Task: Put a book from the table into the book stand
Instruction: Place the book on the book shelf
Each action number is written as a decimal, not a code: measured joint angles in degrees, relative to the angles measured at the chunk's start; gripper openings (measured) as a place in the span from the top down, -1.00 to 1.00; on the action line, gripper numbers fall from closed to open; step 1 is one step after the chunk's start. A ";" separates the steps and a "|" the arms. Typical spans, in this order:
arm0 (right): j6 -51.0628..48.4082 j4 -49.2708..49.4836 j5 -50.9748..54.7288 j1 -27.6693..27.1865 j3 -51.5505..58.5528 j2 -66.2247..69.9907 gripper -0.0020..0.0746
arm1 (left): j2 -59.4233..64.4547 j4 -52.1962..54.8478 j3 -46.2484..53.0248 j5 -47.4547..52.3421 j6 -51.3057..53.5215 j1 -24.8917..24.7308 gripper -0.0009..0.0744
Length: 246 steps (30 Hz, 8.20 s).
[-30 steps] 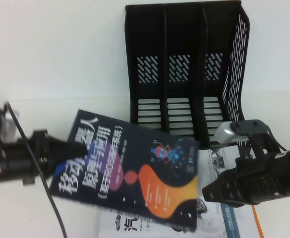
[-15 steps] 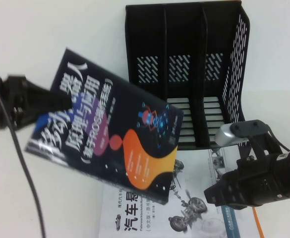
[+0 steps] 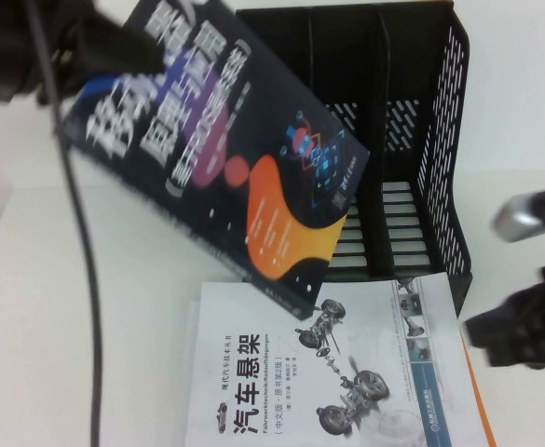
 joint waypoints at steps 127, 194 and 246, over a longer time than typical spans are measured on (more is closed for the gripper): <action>26.63 -23.11 16.75 -1.79 2.57 -20.21 0.95 | 26.43 44.43 -14.57 -37.25 -26.57 -23.40 0.69; -73.19 67.83 -12.83 13.48 -30.02 26.43 0.95 | 7.41 57.78 -14.68 -37.11 -31.82 -29.51 0.69; -66.03 72.00 -70.94 13.39 6.28 -48.80 0.95 | 3.52 63.14 3.76 -55.91 -39.97 -24.74 0.69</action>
